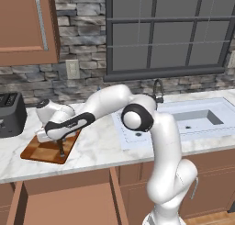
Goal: Open the drawer on the left and place the cutting tools on the cutting board.
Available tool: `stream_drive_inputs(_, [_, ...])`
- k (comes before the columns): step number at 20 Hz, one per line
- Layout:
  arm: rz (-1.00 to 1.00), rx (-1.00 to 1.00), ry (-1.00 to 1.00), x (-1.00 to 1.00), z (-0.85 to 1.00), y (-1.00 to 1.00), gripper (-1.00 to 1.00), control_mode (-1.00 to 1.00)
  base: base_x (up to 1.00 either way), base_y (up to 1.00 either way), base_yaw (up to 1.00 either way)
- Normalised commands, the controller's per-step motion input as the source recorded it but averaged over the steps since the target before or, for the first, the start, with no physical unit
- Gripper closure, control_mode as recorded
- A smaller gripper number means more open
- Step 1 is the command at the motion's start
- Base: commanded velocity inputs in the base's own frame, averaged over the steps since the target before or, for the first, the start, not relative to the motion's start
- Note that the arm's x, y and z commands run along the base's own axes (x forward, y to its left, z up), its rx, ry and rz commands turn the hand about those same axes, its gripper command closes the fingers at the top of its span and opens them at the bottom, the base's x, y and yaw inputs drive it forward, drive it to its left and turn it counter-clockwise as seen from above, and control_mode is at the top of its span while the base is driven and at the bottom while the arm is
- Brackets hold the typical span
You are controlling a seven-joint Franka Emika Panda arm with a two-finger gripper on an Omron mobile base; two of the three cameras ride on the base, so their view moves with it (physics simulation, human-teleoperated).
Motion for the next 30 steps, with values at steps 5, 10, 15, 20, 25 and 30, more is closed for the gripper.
stream_drive_inputs(5, [0.00,0.00,-0.03,0.07,-0.01,0.02,-1.00,-1.00,0.00,0.00,0.00])
stream_drive_inputs(10, [0.00,0.01,-0.10,-0.15,0.19,0.00,-1.00,-1.00,0.00,0.00,0.00])
stream_drive_inputs(15, [0.00,0.04,-0.14,-0.64,0.70,0.00,-1.00,-1.00,0.00,0.00,0.00])
stream_drive_inputs(20, [0.00,0.06,-0.04,-0.68,0.91,-0.20,-1.00,-1.00,0.00,0.00,0.00])
stream_drive_inputs(25, [0.01,0.07,0.00,-0.45,1.00,-0.48,-1.00,-1.00,0.00,0.00,0.00])
stream_drive_inputs(30, [0.03,0.09,0.04,-0.45,0.89,-0.77,-1.00,-1.00,0.00,0.00,0.00])
